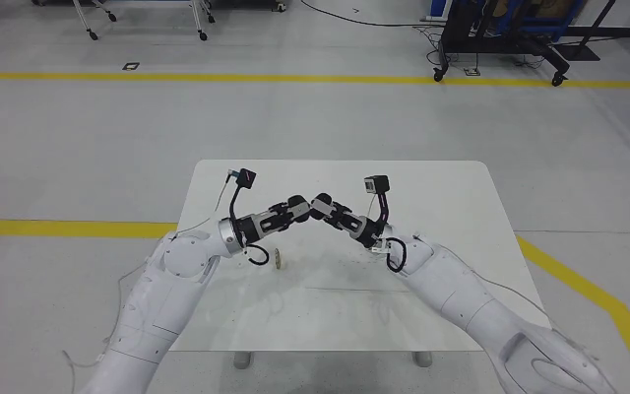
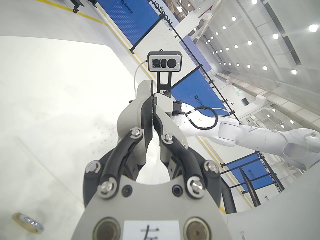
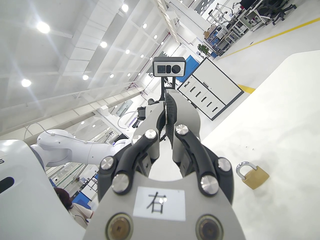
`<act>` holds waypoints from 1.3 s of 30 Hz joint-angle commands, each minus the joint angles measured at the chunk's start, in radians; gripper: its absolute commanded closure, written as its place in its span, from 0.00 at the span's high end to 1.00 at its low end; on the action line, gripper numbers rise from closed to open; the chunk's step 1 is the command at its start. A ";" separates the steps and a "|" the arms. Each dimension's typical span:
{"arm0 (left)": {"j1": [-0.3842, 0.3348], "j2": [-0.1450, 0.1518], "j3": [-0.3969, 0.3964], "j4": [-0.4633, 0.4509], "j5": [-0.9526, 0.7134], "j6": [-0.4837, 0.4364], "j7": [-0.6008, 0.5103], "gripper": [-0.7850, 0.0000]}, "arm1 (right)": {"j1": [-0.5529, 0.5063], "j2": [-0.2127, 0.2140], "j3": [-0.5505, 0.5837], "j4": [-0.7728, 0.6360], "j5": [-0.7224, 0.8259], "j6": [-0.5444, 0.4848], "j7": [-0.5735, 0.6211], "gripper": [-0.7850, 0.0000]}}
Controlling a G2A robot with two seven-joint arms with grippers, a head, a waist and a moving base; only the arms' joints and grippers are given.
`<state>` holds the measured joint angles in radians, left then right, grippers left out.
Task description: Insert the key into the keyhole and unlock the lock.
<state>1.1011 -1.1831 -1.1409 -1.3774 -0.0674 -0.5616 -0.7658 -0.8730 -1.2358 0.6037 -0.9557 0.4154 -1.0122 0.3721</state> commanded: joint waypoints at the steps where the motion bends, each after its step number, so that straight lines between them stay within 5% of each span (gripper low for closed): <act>1: 0.001 0.001 -0.005 -0.001 -0.002 -0.003 0.006 0.00 | -0.005 -0.002 0.010 -0.002 -0.002 0.000 0.005 1.00; 16: 0.017 0.019 -0.063 -0.022 -0.028 -0.007 -0.010 0.00 | -0.007 -0.002 0.016 -0.002 -0.007 0.007 0.006 1.00; 24: 0.016 0.027 -0.058 -0.033 0.005 0.012 -0.063 0.00 | -0.024 0.055 0.135 -0.031 -0.462 0.152 -0.087 1.00; 30: -0.012 0.030 -0.020 -0.025 0.043 0.064 -0.165 0.00 | -0.092 0.101 0.193 -0.151 -0.526 0.166 0.063 1.00; 34: -0.032 0.029 0.010 -0.014 0.058 0.084 -0.207 0.00 | -0.114 0.116 0.213 -0.189 -0.463 0.147 0.159 0.78; 39: -0.045 0.028 0.039 -0.005 0.072 0.077 -0.225 0.00 | -0.115 0.122 0.221 -0.200 -0.414 0.163 0.234 0.66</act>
<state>1.0581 -1.1552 -1.1064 -1.3841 0.0047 -0.4825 -0.9889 -0.9882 -1.1135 0.8237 -1.1548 -0.0022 -0.8552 0.6002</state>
